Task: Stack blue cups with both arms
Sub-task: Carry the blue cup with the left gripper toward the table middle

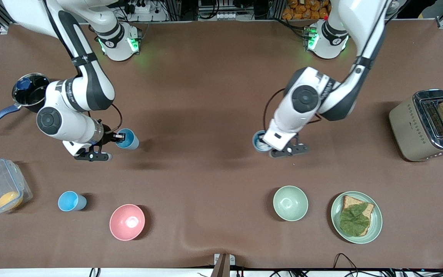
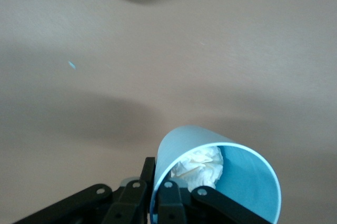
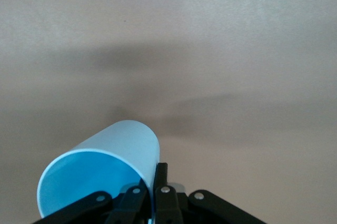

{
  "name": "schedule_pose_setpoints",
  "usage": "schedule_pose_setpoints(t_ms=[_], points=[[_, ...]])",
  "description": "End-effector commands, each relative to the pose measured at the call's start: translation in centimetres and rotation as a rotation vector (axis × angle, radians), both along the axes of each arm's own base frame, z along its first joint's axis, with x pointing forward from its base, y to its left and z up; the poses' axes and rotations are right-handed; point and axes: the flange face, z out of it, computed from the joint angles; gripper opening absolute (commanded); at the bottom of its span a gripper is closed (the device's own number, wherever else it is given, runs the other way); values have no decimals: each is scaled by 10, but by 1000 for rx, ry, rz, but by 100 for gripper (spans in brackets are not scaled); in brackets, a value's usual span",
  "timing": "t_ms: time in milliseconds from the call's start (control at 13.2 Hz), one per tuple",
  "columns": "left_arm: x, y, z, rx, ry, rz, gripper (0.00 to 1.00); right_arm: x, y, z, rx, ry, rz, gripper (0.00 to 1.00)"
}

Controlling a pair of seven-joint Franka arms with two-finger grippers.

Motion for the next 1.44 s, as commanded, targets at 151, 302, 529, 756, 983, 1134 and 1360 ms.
schedule_pose_setpoints(t_ms=[151, 302, 529, 756, 983, 1134, 1360], points=[[-26, -114, -42, -34, 80, 209, 0, 2, -27, -2, 10, 6, 12, 0], [-46, -156, -48, -63, 75, 239, 0, 2, -27, -3, 10, 8, 12, 0], [-74, -187, -69, -72, 69, 221, 0, 1, -26, -5, 9, 12, 13, 0], [-89, -200, -88, -36, 48, 232, 0, 1, -23, -4, 8, 12, 11, 0], [-94, -211, -95, -65, 9, 220, 0, 1, -19, -3, 8, 11, 7, 0], [-101, -216, -99, -48, -22, 203, 0, 1, -19, -3, 9, 11, 7, 0], [-101, -217, -96, -36, -47, 194, 100, 2, -16, -1, 15, 11, 3, 0]])
